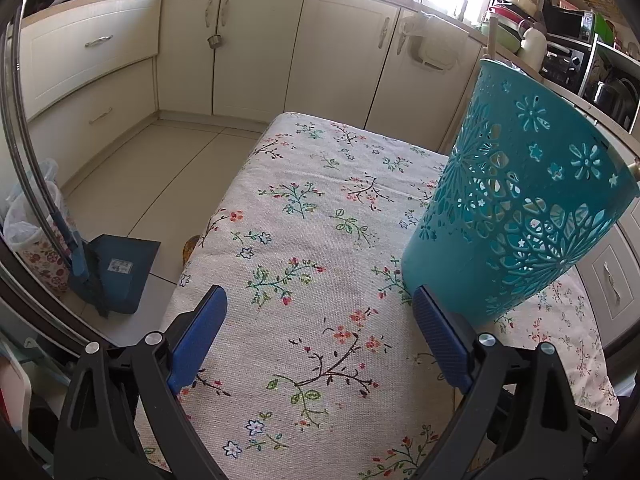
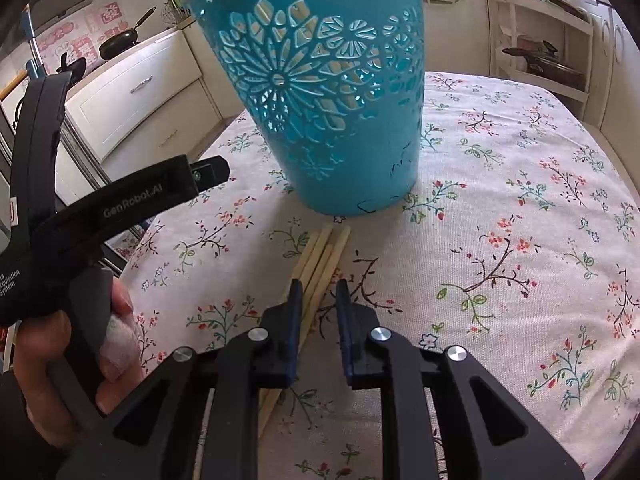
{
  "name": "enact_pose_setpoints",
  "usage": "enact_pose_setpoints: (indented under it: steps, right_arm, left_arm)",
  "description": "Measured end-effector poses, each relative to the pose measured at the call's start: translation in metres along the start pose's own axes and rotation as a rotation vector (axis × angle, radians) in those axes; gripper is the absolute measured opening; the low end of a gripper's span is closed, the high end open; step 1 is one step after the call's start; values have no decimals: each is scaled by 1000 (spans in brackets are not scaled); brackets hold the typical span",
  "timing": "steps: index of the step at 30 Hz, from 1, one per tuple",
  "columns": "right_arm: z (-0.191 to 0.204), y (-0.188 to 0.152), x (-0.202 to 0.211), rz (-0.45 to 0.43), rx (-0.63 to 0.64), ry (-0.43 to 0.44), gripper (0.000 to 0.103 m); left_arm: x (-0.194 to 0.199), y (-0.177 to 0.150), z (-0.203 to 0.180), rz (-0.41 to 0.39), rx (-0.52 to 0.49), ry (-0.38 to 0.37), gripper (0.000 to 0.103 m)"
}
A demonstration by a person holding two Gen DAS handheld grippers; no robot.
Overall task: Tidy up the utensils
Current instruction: 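Withdraw the open right gripper back down toward the chopsticks, then lower the left gripper to the bundle and close on a chopstick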
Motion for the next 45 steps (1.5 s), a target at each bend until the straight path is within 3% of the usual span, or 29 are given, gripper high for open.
enact_pose_setpoints:
  steps: [6,16,23,28,35,45]
  right_arm:
    - [-2,-2,1,-1,11,-15,15]
    - [-13,-10,14,36,137,-62,11]
    - [-42,-5,17,20,52,-68,11]
    - [-43,-7,21,-5,17,-36,12]
    - [-46,-7,21,-16,-1,-15,11]
    - [-47,0,15,2,-7,-26,14]
  left_arm:
    - [-1,0,-1,1,0,2,90]
    - [-1,0,-1,1,1,-3,90]
    - [25,-25,-40,57,-151,-104,90]
    - [25,-42,-64,119,-276,-98,89]
    - [17,-50,-66,180,-319,-62,84]
    - [14,-55,-70,204,-323,-75,80]
Point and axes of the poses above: each gripper's, at about its wrist camera, not at the fingertips, and x roughly against the way its jaws point, z to its left, y to its top, the point moved 6 cm from there along -x, roughly the way its jaws point, and after that the axes turned 8 degrees about -z, right-handed, at the moved point
